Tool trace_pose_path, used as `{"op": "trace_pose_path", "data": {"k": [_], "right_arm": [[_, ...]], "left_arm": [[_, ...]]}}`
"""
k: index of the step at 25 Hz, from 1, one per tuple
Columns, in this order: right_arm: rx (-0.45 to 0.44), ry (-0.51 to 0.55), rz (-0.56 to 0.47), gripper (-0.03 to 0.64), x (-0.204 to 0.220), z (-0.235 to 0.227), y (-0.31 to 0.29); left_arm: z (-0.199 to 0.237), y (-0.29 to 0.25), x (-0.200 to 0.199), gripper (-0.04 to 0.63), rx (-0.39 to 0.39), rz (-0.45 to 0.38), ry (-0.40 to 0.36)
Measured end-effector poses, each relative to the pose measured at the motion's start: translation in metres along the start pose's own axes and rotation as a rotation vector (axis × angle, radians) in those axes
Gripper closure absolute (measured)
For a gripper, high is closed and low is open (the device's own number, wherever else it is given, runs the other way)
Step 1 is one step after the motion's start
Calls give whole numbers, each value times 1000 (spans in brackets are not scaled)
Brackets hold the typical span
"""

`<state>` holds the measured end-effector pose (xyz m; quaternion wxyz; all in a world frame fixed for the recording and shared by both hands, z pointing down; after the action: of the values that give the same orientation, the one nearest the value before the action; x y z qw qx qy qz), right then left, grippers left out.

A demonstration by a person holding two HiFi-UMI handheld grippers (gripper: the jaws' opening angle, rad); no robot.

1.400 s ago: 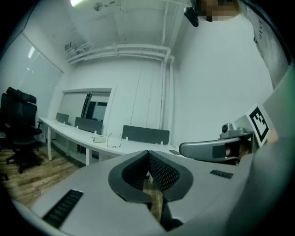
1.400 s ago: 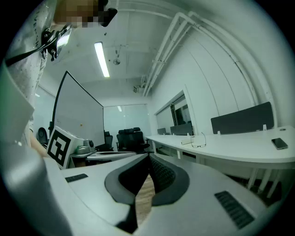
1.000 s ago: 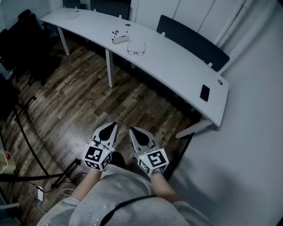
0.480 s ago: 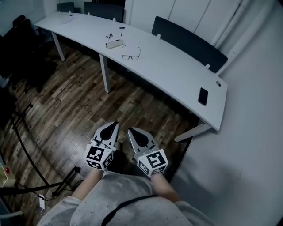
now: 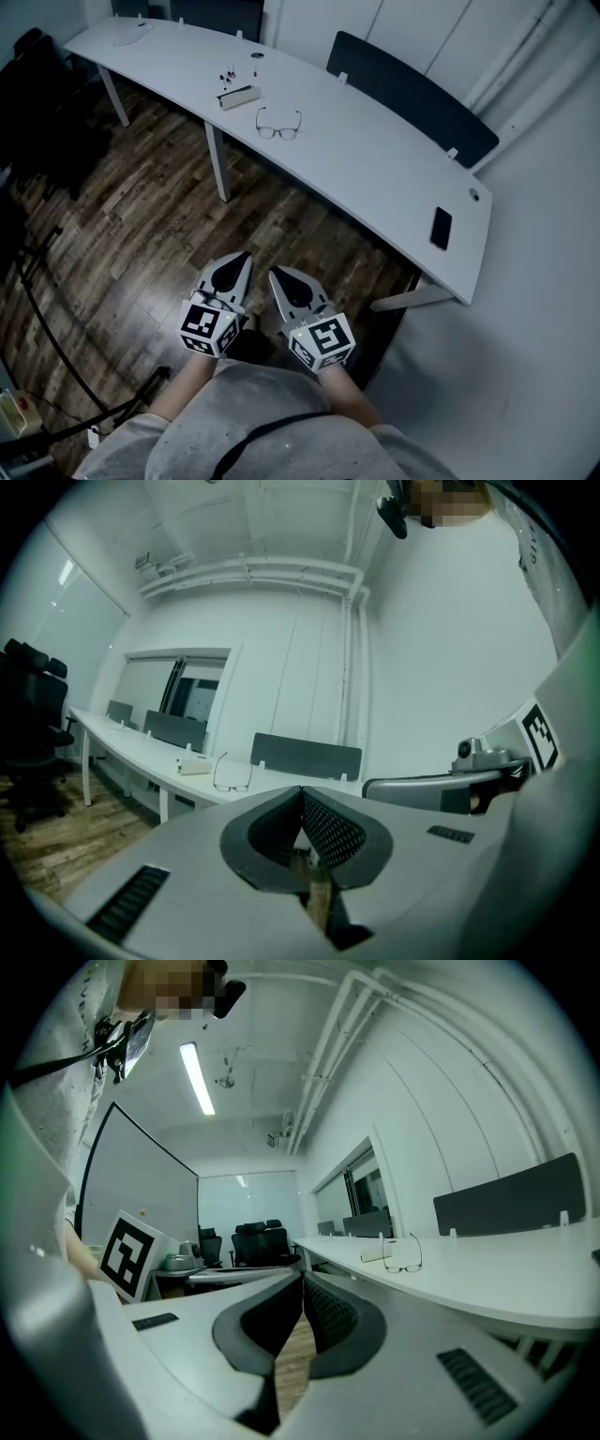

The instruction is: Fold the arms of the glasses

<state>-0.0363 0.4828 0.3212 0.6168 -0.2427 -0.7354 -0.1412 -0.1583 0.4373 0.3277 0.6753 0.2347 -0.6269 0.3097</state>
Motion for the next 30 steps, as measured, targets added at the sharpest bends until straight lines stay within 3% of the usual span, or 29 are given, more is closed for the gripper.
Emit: {"op": "trace_pose_path", "data": {"k": [17,30], "right_arm": [[58,-24,0,597,-20,-83,-140],[65,-65,36,597,-15,-116,-183]], "left_arm": [[123,-121,-14,581,58,11,-2],[157,-154,2,581,50,41,55]]}}
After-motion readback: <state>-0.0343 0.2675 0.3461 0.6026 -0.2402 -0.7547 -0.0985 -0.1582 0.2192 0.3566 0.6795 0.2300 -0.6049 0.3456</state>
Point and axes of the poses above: the fingertips, and each gripper's own axes: y backward along the fingers, z to its left, x out of its underside, the point moved 7 cm from there along y, backward along the fingers, and after that the axes turned 3 degrees about -y, right-handed, at the moved point
